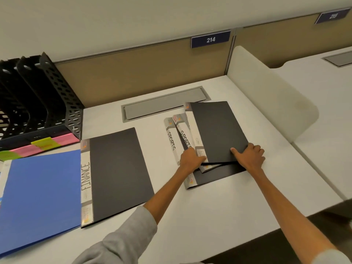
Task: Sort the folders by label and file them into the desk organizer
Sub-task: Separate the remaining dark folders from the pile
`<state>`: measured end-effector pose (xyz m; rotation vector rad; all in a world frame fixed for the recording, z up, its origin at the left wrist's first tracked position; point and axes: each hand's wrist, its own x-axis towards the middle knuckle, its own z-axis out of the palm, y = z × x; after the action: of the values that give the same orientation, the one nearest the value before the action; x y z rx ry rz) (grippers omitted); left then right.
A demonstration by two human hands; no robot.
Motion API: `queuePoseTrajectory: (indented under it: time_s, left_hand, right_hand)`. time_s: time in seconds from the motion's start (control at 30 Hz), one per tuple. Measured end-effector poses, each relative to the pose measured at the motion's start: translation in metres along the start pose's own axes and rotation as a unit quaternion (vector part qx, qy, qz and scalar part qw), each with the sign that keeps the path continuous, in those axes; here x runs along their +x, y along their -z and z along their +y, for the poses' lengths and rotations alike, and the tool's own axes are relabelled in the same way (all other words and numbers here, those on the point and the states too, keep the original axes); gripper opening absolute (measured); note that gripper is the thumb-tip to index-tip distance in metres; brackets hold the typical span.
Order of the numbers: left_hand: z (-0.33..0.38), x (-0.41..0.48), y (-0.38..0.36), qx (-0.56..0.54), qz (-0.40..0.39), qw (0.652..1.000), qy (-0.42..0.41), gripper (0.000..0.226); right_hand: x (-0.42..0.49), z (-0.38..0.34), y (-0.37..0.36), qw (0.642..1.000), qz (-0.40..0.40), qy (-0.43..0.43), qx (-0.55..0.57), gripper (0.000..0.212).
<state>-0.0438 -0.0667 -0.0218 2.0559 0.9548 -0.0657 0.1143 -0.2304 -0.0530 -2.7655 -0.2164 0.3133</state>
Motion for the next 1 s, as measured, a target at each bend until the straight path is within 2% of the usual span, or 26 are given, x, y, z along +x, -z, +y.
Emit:
queuePoseTrajectory:
  time_s: [0.2,0.4,0.53,0.7,0.8,1.0]
  left_hand:
    - [0.002,0.002,0.007,-0.042,-0.002,0.999,0.03,0.044]
    - [0.005,-0.004,0.034,-0.215,-0.042,0.973,0.071,0.024]
    - [0.024,-0.017,0.052,-0.253,-0.037,0.966,0.046,0.027]
    - [0.049,-0.035,0.079,-0.33,-0.005,0.944,0.01,0.052]
    - [0.061,-0.043,0.09,-0.305,0.039,0.95,-0.047,0.054]
    - [0.07,-0.058,0.122,-0.307,0.079,0.939,-0.134,0.056]
  right_hand:
    - [0.008,-0.001,0.004,0.996,-0.042,-0.058,0.047,0.091]
    - [0.002,0.001,-0.001,0.988,-0.034,-0.055,0.14,0.087]
    - [-0.002,-0.007,0.006,0.978,-0.038,-0.067,0.193,0.086]
    - [-0.009,-0.037,0.014,0.958,-0.044,-0.027,0.283,0.071]
    - [-0.015,-0.061,0.015,0.95,-0.037,-0.008,0.309,0.059]
    - [-0.03,-0.112,0.018,0.955,-0.025,0.018,0.294,0.054]
